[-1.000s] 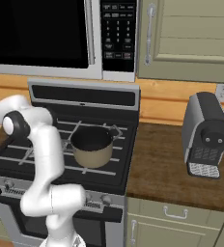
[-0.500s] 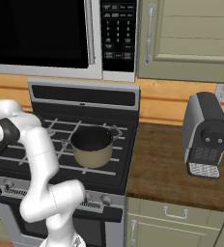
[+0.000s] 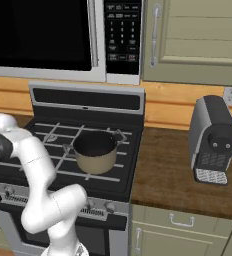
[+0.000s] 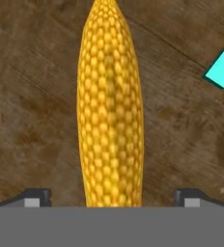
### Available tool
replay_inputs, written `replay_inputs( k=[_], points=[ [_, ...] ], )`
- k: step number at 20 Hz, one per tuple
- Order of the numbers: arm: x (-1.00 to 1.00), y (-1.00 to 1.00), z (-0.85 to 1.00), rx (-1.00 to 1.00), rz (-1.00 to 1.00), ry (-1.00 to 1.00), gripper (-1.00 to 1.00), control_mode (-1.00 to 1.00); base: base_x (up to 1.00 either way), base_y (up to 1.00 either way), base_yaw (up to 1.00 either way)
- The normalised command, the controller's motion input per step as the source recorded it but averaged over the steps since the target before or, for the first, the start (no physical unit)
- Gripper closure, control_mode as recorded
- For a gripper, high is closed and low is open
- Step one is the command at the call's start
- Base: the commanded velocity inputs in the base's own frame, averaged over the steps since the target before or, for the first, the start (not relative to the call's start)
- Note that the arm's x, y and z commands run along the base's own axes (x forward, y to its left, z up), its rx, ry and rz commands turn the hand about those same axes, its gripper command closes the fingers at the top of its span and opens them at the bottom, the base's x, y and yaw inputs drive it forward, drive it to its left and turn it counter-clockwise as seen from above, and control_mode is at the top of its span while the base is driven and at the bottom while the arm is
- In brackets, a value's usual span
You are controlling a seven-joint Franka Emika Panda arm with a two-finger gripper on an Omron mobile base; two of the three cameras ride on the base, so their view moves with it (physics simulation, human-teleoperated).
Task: Put the corn and tomato in the pot. Retrieve the spatula and lightly stir the vegetables in the pot.
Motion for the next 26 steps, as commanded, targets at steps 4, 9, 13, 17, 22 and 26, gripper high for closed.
replay_inputs(
  k=[4, 9, 13, 17, 22, 26],
  points=[
    [0.03, 0.21, -0.30, -0.02, 0.00, 0.04, -1.00, -1.00, 0.00, 0.00, 0.00],
    [0.00, 0.03, -0.09, -0.01, 0.00, 0.04, 1.00, -1.00, 0.00, 0.00, 0.00],
    [-0.14, -0.18, -0.13, -0.02, 0.00, 0.03, 1.00, -1.00, 0.00, 0.00, 0.00],
    [-0.52, -0.86, -0.09, -0.04, -0.03, -0.03, 1.00, -1.00, 0.00, 0.00, 0.00],
    [-0.71, -1.00, -0.15, 0.00, -0.05, -0.27, 1.00, -1.00, 0.00, 0.00, 0.00],
    [-0.87, -0.97, -0.89, 0.00, -0.11, -0.34, 1.00, -1.00, 0.00, 0.00, 0.00]
  ],
)
